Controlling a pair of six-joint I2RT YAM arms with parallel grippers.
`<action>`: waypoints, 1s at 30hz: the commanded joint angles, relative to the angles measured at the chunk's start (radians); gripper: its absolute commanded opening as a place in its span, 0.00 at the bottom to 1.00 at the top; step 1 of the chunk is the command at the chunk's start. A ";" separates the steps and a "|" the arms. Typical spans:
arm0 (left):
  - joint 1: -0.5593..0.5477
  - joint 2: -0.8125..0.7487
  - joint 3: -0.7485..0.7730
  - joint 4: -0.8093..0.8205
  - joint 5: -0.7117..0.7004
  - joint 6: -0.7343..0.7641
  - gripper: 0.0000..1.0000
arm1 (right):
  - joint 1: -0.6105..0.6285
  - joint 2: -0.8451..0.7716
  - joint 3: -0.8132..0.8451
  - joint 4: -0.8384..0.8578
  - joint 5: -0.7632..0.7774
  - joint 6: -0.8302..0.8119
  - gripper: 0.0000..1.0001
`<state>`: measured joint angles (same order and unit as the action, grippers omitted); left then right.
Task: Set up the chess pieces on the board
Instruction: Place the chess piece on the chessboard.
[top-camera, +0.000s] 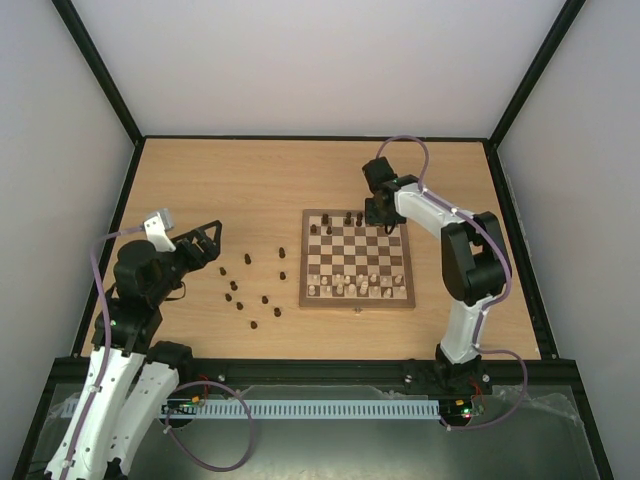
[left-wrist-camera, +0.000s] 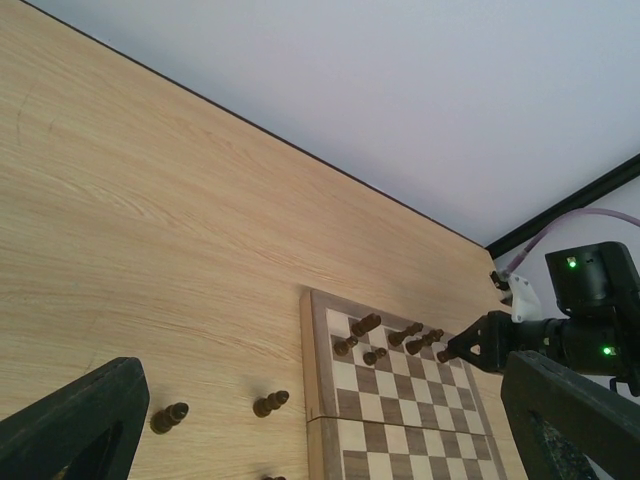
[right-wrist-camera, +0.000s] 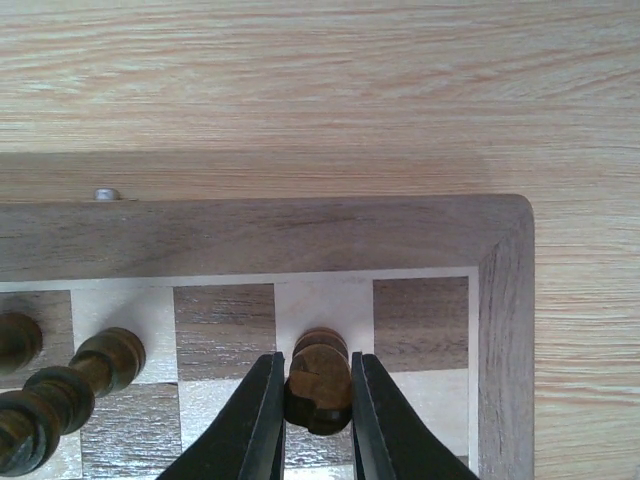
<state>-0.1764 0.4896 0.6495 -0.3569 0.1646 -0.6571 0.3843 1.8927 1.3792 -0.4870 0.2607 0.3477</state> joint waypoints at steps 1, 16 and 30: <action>-0.003 0.003 -0.004 0.024 0.004 0.008 1.00 | -0.004 0.026 0.019 -0.007 -0.003 -0.007 0.09; -0.003 0.008 -0.011 0.032 0.004 0.005 1.00 | -0.012 -0.004 0.014 -0.011 -0.006 -0.010 0.26; -0.003 0.004 -0.010 0.029 0.004 0.002 0.99 | -0.011 -0.155 0.014 -0.048 -0.008 -0.001 0.36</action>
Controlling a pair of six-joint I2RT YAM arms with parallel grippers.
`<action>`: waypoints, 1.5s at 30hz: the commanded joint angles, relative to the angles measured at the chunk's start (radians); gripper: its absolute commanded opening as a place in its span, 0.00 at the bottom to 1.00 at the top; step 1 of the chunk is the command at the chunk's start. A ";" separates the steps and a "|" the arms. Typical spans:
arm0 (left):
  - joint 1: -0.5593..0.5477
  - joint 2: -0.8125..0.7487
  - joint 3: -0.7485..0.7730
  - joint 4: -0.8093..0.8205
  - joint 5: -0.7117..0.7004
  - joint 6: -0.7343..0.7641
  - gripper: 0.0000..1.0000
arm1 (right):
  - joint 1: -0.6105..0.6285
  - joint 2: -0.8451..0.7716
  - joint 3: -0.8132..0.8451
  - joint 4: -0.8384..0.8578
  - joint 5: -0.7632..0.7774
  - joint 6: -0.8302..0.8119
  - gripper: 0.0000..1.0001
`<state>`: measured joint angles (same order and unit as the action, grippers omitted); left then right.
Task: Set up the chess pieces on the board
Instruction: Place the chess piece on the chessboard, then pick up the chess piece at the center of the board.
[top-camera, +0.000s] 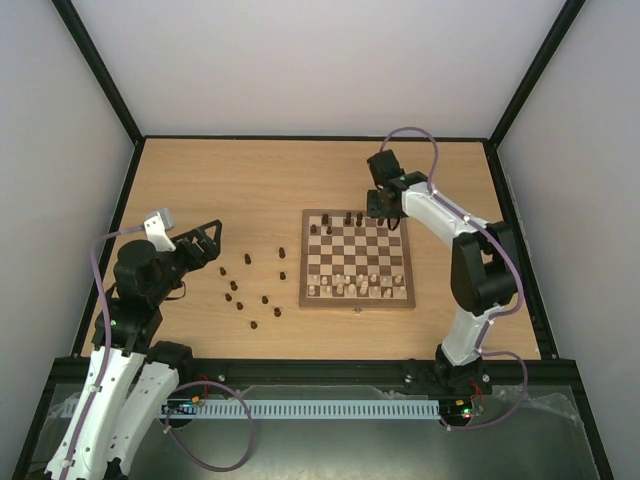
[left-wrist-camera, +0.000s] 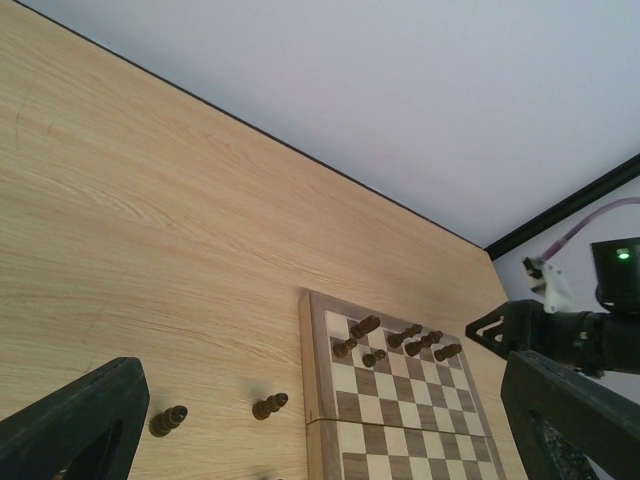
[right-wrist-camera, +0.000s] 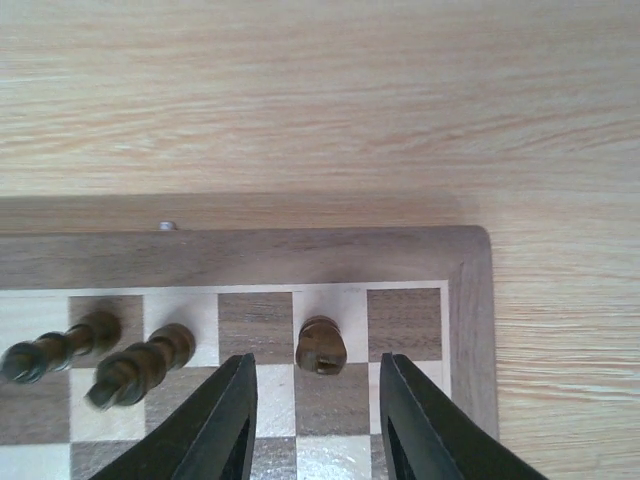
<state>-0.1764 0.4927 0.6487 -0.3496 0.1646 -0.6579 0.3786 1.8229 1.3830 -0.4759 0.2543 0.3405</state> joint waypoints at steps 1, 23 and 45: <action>-0.003 0.000 -0.009 0.022 0.004 0.004 0.99 | -0.005 -0.107 0.003 -0.059 -0.010 0.006 0.41; -0.003 0.062 0.037 -0.065 -0.120 -0.005 0.99 | 0.351 -0.378 -0.150 0.010 -0.296 0.018 0.74; -0.003 0.053 0.003 -0.043 -0.123 -0.020 0.99 | 0.569 0.185 0.302 -0.073 -0.102 0.007 0.48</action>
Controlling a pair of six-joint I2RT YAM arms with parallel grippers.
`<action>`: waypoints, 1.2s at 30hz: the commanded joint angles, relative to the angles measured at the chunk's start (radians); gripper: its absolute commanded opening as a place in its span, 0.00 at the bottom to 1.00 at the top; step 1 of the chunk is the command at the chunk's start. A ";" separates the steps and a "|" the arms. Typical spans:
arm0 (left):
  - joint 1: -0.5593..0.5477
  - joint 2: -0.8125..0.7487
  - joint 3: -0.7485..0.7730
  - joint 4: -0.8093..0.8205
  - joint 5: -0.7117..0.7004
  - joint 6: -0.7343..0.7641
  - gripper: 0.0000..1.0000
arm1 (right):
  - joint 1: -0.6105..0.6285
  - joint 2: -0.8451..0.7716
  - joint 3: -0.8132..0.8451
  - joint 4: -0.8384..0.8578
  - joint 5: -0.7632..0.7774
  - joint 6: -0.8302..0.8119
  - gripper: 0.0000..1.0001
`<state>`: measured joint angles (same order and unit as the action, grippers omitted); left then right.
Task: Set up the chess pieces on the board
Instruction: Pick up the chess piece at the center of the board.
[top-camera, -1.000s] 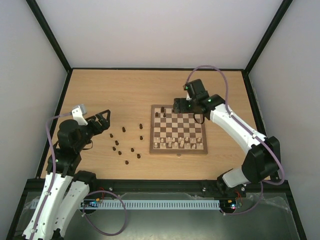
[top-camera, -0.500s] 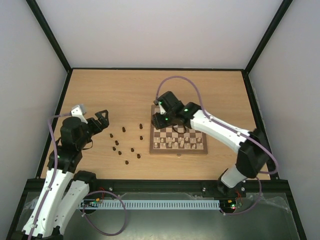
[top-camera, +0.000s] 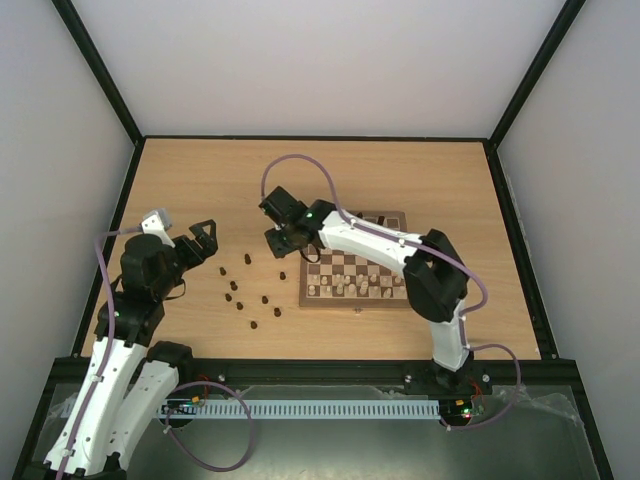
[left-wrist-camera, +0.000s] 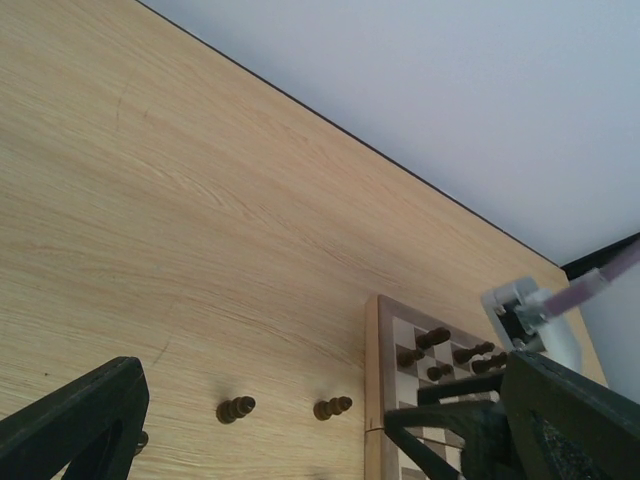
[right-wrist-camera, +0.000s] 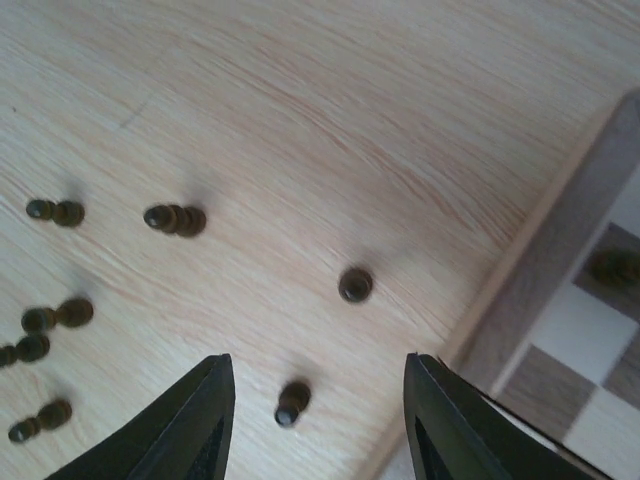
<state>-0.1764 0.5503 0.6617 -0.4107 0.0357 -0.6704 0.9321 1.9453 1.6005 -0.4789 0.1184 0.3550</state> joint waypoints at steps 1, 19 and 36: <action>-0.003 -0.005 -0.011 0.021 0.006 -0.008 0.99 | 0.017 0.082 0.102 -0.074 0.032 -0.008 0.48; -0.003 -0.007 -0.040 0.047 0.018 -0.006 1.00 | 0.020 0.281 0.246 -0.141 0.114 -0.007 0.34; -0.003 -0.012 -0.044 0.044 0.013 0.002 1.00 | 0.020 0.312 0.261 -0.168 0.135 -0.007 0.30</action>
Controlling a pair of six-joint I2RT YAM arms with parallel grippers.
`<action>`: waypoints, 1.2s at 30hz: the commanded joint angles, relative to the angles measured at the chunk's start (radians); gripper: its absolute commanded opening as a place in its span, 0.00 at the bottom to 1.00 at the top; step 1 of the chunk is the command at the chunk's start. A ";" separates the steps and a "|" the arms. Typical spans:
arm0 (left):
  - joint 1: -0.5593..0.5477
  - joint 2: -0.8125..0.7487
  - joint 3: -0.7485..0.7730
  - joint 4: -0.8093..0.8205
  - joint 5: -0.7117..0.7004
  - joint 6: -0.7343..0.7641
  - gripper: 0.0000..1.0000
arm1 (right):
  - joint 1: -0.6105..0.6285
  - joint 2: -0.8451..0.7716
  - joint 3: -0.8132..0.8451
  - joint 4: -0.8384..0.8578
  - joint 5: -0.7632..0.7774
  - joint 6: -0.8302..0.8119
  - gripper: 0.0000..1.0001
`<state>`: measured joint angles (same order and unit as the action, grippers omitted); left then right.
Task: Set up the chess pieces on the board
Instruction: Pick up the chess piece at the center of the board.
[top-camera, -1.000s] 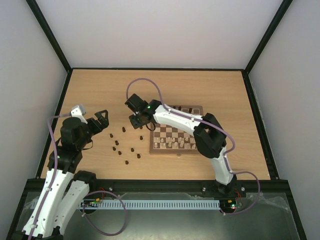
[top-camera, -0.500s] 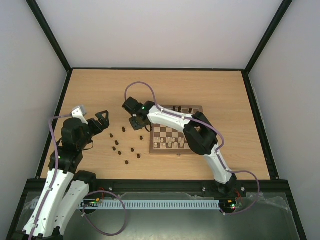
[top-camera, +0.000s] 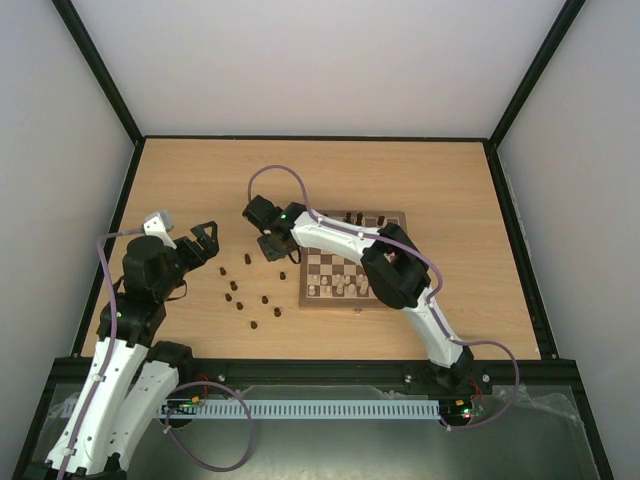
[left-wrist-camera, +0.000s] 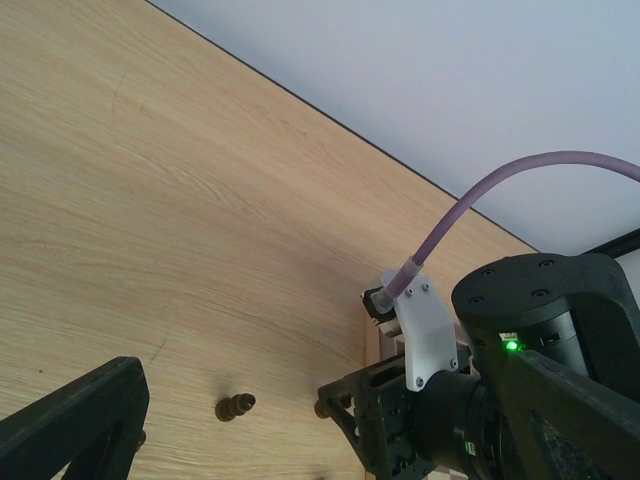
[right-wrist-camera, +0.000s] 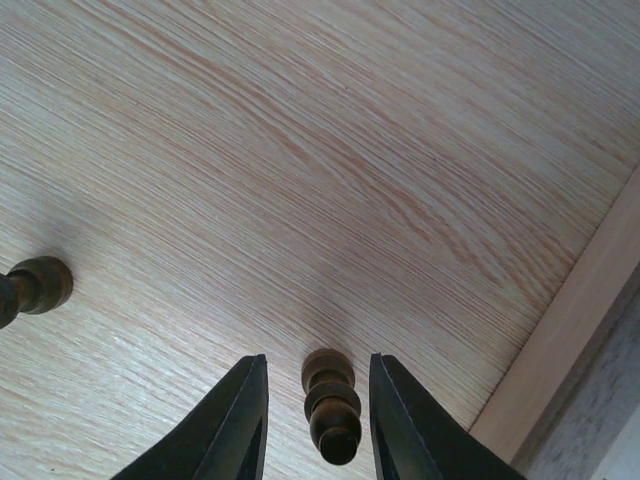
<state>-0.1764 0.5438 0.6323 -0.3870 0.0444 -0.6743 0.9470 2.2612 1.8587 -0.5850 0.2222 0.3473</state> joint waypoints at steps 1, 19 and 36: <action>-0.002 -0.005 -0.015 0.019 0.005 0.007 0.99 | 0.005 -0.006 0.001 -0.063 0.033 0.001 0.29; -0.003 -0.012 -0.010 0.017 0.011 0.004 1.00 | 0.005 -0.012 -0.017 -0.077 0.047 -0.001 0.14; -0.003 0.029 -0.007 0.034 0.012 0.012 1.00 | 0.002 -0.224 -0.109 -0.080 0.105 -0.014 0.04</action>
<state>-0.1764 0.5674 0.6247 -0.3683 0.0517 -0.6735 0.9466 2.1471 1.7687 -0.6098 0.2836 0.3424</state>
